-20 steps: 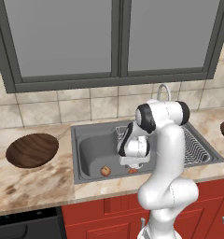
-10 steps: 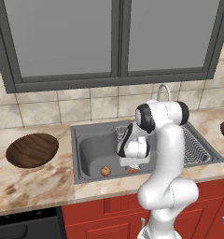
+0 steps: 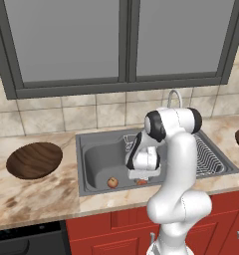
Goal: Pick the onions from the sink and place them in one bowl. Place the peach in the other bowl. Then turn off the sink faucet.
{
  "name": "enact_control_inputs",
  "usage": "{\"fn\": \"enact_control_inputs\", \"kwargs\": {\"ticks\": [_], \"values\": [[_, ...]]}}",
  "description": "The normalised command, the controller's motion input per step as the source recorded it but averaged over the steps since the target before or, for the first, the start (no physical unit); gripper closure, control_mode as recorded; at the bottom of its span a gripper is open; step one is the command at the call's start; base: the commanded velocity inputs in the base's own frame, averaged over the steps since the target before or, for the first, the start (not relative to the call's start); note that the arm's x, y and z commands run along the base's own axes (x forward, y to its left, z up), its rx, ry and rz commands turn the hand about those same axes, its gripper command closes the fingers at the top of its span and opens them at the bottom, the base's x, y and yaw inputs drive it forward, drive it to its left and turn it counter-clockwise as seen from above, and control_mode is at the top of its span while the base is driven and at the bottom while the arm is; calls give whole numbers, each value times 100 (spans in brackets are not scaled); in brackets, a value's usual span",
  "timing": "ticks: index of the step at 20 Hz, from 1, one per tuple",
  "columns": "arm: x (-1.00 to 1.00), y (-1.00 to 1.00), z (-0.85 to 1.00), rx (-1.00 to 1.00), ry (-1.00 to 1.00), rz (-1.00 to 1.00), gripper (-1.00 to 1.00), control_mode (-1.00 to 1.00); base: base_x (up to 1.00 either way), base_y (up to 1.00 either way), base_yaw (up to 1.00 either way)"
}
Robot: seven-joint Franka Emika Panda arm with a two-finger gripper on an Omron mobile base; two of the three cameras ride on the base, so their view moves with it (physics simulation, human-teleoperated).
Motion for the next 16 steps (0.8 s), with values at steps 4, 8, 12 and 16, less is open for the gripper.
{"fn": "enact_control_inputs", "kwargs": {"ticks": [4, 8, 12, 16], "values": [[-11, 0, -4, 0, 0, 0, -100, -100, 0, 0, 0], [-11, 0, -3, 0, 0, 0, -100, -100, 0, 0, 0], [-10, 0, -1, 0, 0, 0, -100, -100, 0, 0, 0], [-6, 0, -2, 0, 0, 0, -100, -100, 0, 0, 0]]}}
